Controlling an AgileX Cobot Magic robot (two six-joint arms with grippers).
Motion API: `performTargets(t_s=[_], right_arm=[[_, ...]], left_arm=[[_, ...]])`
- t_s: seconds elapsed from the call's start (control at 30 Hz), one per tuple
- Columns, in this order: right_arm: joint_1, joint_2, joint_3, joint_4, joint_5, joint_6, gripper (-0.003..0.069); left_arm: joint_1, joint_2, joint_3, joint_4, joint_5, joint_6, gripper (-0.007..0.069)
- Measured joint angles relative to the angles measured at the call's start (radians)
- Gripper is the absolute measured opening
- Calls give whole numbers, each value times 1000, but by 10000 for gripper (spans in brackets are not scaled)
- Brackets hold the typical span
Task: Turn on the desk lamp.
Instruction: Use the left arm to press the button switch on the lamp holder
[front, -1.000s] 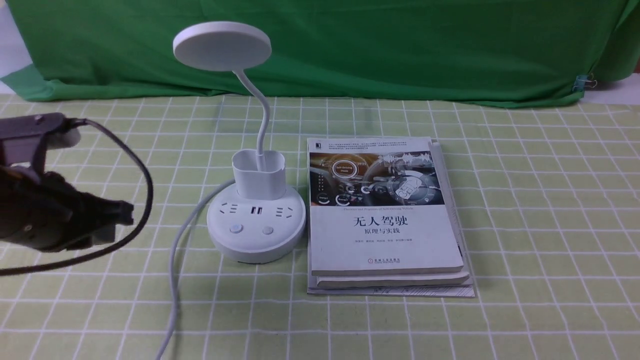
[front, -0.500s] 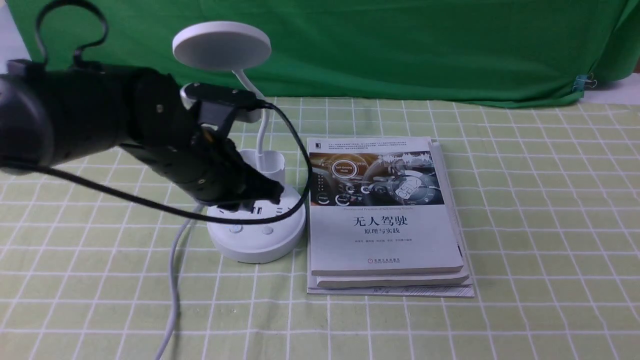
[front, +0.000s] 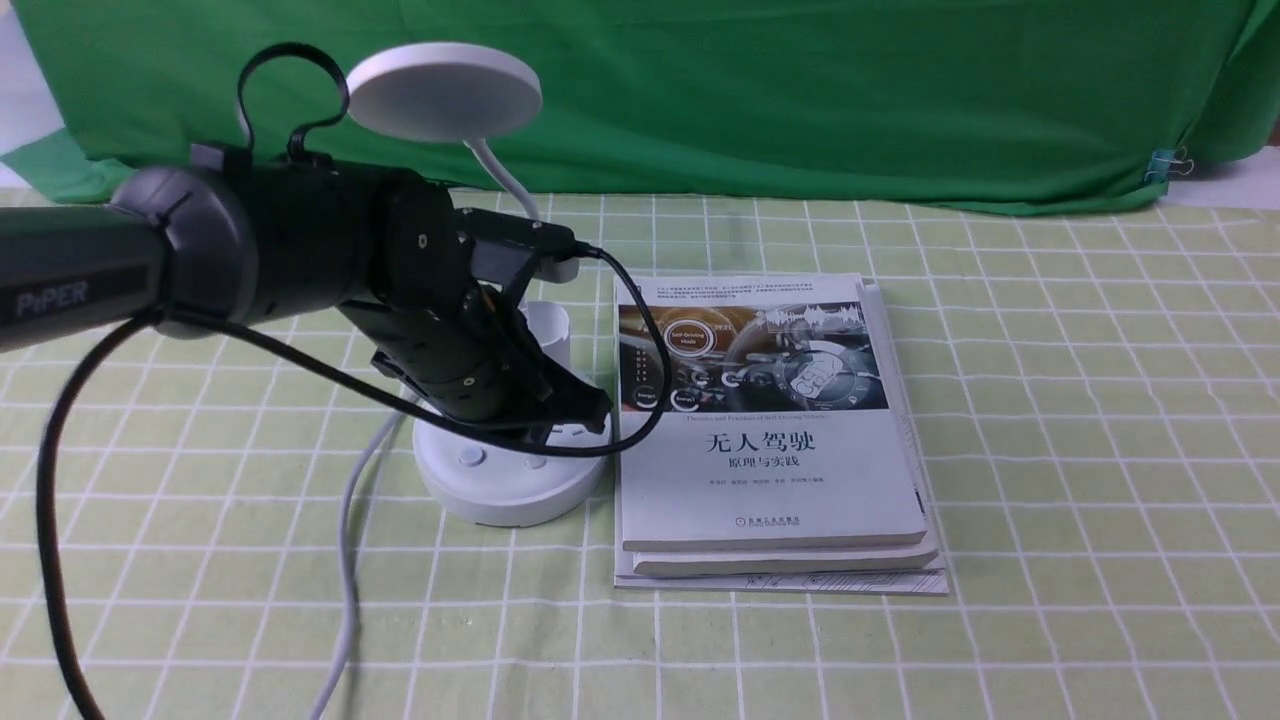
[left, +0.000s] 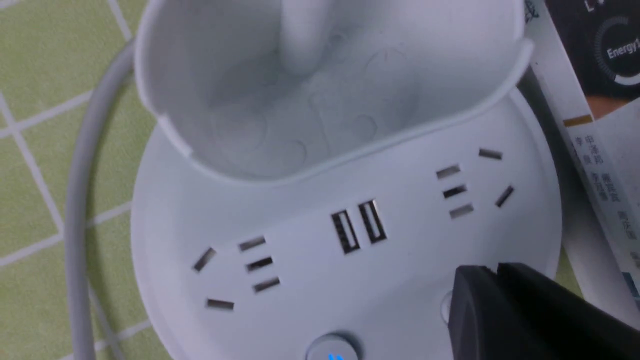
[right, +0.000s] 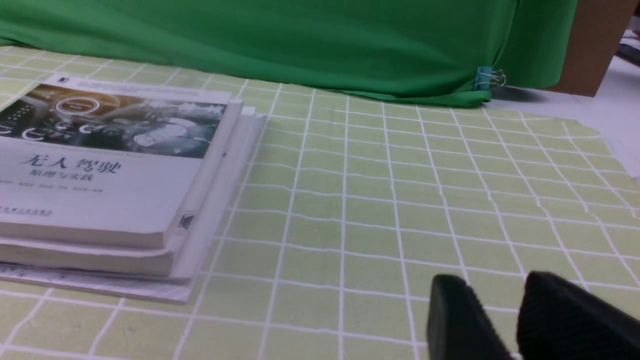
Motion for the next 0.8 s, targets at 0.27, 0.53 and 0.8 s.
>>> performTargets(t_s=[0.27, 0.53, 0.8], right_arm=[[0, 0, 0, 0, 0, 0, 245], [0, 0, 0, 0, 0, 0, 245], [0, 0, 0, 0, 0, 0, 245]], left_arm=[[0, 5, 0, 0, -8, 17, 19], [-17, -62, 176, 0, -197, 17, 19], [-21, -90, 248, -32, -307, 2, 19]])
